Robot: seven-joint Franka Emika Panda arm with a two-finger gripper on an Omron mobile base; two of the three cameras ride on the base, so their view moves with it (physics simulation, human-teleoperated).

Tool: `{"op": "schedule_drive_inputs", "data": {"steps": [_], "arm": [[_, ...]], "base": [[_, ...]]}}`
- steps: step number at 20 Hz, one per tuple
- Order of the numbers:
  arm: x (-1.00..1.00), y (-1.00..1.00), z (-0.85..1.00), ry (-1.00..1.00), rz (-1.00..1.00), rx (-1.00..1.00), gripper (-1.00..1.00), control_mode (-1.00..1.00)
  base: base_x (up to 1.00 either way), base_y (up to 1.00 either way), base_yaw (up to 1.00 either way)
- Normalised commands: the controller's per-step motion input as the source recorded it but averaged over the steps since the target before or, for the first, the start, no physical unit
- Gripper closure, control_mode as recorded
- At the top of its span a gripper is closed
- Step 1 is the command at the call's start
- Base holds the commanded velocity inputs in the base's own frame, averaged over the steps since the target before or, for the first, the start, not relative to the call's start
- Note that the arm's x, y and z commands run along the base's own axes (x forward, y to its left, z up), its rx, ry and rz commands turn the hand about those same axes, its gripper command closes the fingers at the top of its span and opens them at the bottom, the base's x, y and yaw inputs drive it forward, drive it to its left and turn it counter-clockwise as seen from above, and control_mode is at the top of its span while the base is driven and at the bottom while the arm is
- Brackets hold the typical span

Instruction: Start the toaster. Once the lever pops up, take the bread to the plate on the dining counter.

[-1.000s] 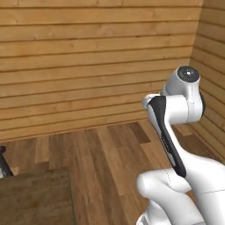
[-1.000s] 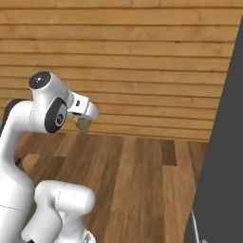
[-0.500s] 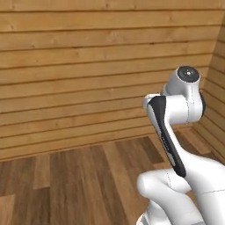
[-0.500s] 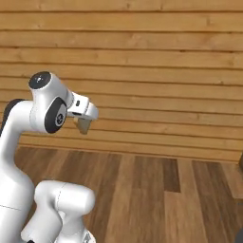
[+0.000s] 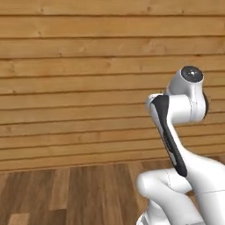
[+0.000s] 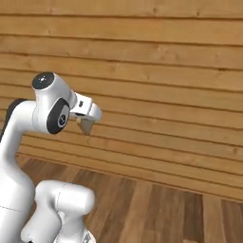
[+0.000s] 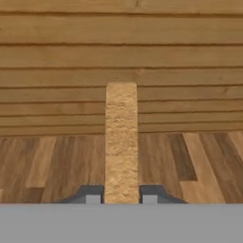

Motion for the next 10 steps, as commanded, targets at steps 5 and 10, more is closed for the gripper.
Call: {"op": "schedule_drive_inputs", "data": {"steps": [5, 10], "arm": [[0.00, 0.00, 0.00, 0.00, 0.00, 0.00, 1.00, 1.00], [0.00, 0.00, 0.00, 0.00, 0.00, 0.00, 1.00, 1.00]], "base": [[0.93, 0.00, 0.80], [0.56, 0.00, 0.96]]}}
